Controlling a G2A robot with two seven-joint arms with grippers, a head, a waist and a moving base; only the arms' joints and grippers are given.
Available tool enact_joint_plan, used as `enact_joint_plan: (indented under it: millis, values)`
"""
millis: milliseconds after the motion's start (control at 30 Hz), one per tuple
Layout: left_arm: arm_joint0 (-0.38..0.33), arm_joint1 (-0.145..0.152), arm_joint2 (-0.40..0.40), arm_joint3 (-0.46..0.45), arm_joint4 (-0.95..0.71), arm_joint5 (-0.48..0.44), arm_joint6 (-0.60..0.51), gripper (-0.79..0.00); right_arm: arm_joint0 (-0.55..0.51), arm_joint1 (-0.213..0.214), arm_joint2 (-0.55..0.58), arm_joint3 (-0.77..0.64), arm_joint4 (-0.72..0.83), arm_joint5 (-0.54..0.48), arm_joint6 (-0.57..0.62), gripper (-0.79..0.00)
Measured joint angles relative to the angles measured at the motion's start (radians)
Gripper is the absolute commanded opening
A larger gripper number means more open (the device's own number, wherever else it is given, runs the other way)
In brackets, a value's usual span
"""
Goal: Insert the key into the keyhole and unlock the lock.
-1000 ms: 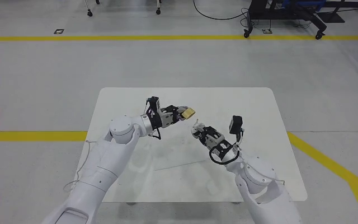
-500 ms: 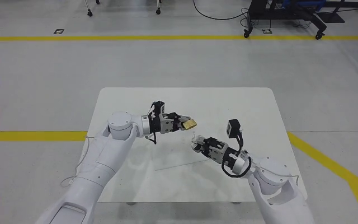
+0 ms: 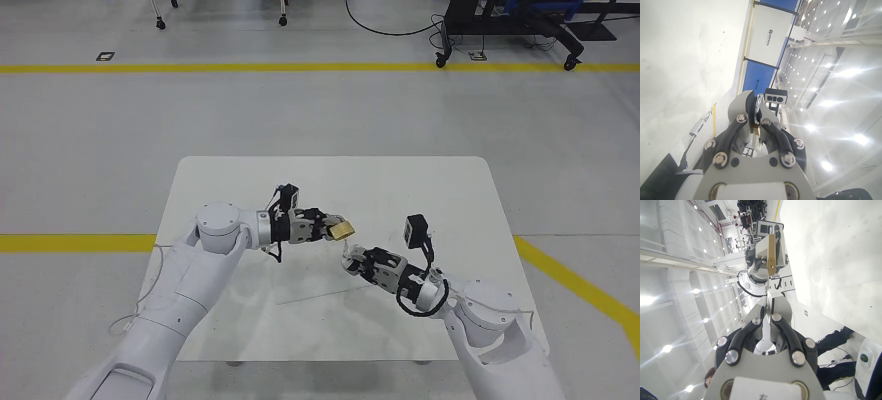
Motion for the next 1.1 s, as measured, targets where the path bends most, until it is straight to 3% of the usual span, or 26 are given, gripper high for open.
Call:
enact_joint_plan:
  millis: [500,1100]
  values:
    - [0.001,0.009,0.01,-0.008,0.005,0.022,-0.048,-0.785,-0.009,0.019,0.023,-0.007,0.0,0.025,0.073,-0.785]
    - [0.026,0.024,0.007,-0.048,0.012,0.027,-0.059,-0.785,-0.015,0.031,0.004,-0.021,0.004,0.032,0.07,-0.785]
